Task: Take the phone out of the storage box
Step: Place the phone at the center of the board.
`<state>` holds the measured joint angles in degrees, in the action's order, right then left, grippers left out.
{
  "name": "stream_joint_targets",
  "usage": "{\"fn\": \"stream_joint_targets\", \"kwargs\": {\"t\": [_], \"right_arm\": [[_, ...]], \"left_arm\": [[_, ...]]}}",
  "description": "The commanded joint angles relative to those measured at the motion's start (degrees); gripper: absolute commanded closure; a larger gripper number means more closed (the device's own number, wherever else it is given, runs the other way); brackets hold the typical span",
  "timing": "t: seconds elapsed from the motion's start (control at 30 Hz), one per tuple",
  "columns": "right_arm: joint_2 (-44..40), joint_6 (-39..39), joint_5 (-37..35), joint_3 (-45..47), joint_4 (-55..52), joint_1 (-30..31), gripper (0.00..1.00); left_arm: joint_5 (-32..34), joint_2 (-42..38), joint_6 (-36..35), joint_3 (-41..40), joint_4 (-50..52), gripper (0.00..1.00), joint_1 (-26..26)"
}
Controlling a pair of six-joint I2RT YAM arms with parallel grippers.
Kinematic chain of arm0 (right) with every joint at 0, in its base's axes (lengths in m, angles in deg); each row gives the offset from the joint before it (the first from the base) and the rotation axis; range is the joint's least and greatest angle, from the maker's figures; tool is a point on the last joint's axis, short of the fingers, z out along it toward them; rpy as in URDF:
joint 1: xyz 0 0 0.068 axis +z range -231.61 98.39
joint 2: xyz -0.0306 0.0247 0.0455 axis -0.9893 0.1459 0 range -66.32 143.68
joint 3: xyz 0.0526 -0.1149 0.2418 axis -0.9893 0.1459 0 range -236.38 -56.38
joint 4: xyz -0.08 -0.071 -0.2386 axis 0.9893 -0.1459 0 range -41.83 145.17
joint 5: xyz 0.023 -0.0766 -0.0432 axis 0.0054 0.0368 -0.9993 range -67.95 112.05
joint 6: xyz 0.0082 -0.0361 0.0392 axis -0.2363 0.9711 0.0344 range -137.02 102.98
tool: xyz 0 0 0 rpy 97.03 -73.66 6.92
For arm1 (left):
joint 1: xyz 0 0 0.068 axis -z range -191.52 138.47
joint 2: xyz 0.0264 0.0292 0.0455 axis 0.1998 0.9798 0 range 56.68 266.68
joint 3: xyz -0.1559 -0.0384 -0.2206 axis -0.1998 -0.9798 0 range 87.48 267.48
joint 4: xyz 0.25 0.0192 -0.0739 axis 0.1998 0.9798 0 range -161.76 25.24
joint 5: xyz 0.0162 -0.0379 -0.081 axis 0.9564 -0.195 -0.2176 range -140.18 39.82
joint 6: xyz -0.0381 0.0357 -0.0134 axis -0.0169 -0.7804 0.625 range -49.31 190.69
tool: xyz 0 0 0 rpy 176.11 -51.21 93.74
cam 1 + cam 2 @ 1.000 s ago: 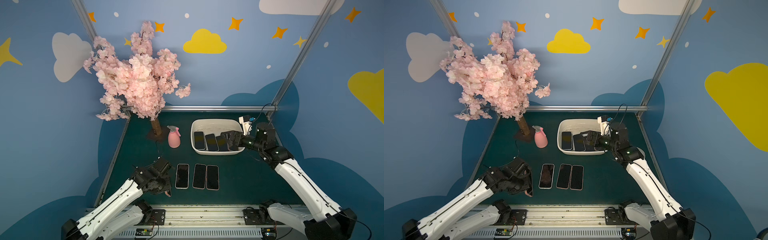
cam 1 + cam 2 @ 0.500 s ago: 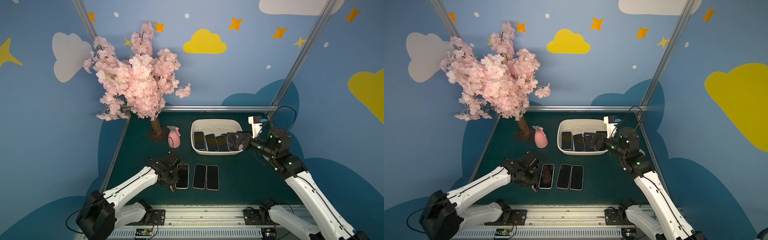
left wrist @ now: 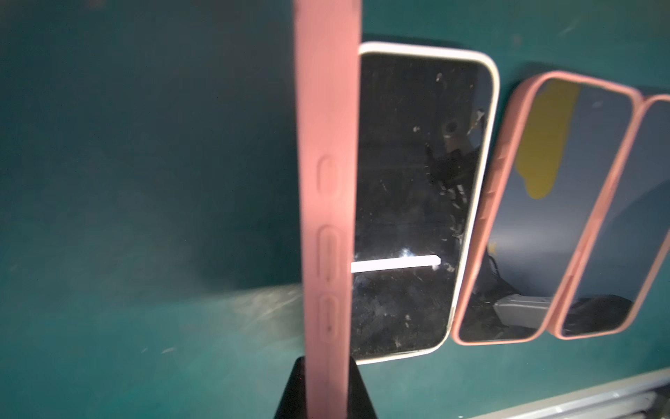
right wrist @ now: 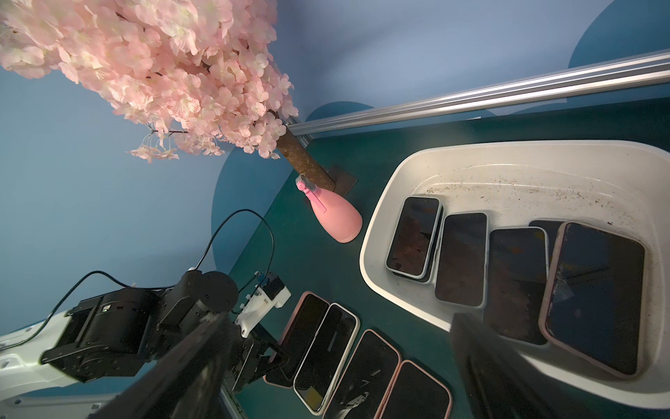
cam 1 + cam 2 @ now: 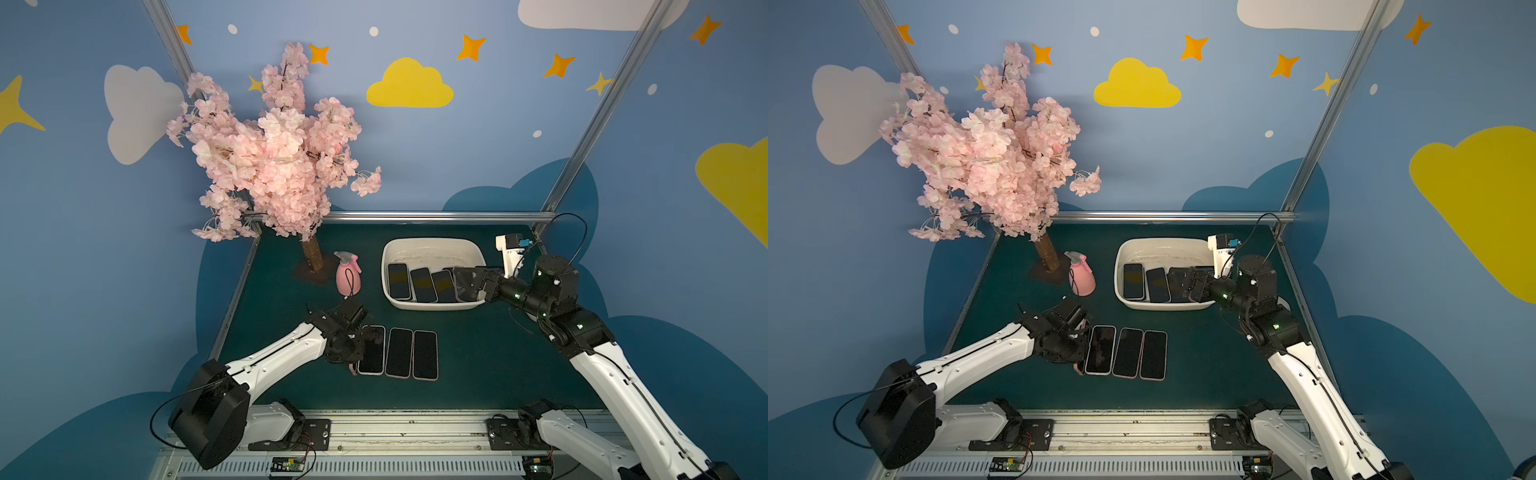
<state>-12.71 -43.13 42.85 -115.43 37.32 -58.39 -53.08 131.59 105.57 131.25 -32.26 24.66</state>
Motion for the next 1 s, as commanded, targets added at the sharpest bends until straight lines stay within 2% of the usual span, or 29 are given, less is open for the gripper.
{"fn": "stream_joint_targets", "kwargs": {"t": [0.0, 0.3, 0.4, 0.47, 0.57, 0.63, 0.97], "right_arm": [[-0.3, -0.3, -0.9, -1.3, -0.4, -0.3, 0.01], [0.1, -0.3, -1.3, -1.2, -0.2, -0.3, 0.01], [0.4, -0.4, -1.1, -1.2, 0.1, -0.3, 0.01], [0.5, -0.4, -1.0, -1.2, 0.1, -0.3, 0.01], [0.5, -0.3, -0.9, -1.0, 0.3, -0.3, 0.01], [0.5, -0.3, -0.8, -0.8, 0.2, -0.4, 0.01], [-0.1, -0.2, -1.0, 0.1, 0.3, -0.4, 0.02]], "left_arm": [[-8.3, 3.2, -2.2, -1.7, -7.9, 0.91, 1.1], [-10.1, 4.9, -2.5, -4.7, -9.6, 0.91, -2.3], [-11.9, 5.4, -2.5, -6.0, -10.3, 0.88, -3.4], [-11.9, 5.9, -2.6, -6.3, -10.3, 0.8, -3.8], [-11.3, 6.9, -2.9, -6.6, -10.1, 0.54, -4.2], [-10.9, 7.5, -3.1, -6.4, -9.6, 0.44, -4.3], [-7.1, 5.7, -3.6, -5.6, -6.4, 0.29, -5.3]]}}
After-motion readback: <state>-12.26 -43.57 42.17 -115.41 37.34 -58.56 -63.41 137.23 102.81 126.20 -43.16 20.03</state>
